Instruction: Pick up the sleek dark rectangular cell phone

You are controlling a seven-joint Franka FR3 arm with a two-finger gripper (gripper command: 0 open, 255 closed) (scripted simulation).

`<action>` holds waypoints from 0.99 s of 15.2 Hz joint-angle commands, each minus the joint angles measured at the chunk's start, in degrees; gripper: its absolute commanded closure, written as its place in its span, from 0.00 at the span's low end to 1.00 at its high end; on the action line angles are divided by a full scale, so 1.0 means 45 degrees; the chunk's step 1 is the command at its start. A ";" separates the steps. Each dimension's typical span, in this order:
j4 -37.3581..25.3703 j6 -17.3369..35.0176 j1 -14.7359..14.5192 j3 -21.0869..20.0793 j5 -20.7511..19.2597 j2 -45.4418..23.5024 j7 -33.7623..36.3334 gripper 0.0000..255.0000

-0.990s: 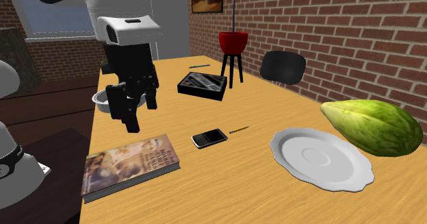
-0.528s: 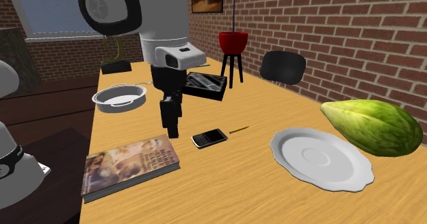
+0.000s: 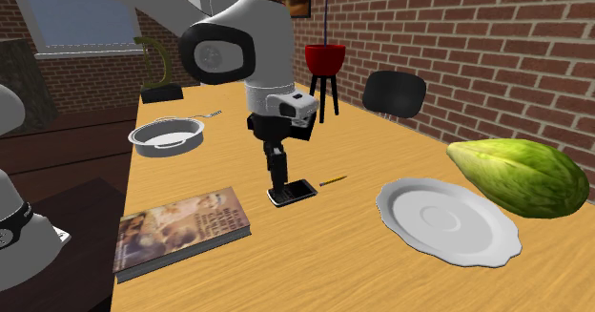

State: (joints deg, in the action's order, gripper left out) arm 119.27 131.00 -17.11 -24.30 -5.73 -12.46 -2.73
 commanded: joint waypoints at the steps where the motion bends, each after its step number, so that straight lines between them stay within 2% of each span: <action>1: -0.0074 0.0321 -0.0110 0.0035 -0.0261 -0.0435 0.0111 0.00; 8: 0.0143 0.1125 -0.0238 0.0199 -0.0662 -0.1080 0.0372 0.00; 9: 0.0140 0.1127 -0.0232 0.0204 -0.0665 -0.1087 0.0362 1.00; 15: 0.0120 0.1121 -0.0229 0.0209 -0.0670 -0.1102 0.0355 1.00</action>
State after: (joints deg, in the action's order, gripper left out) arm 119.77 136.04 -18.15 -23.38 -8.76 -17.34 -1.15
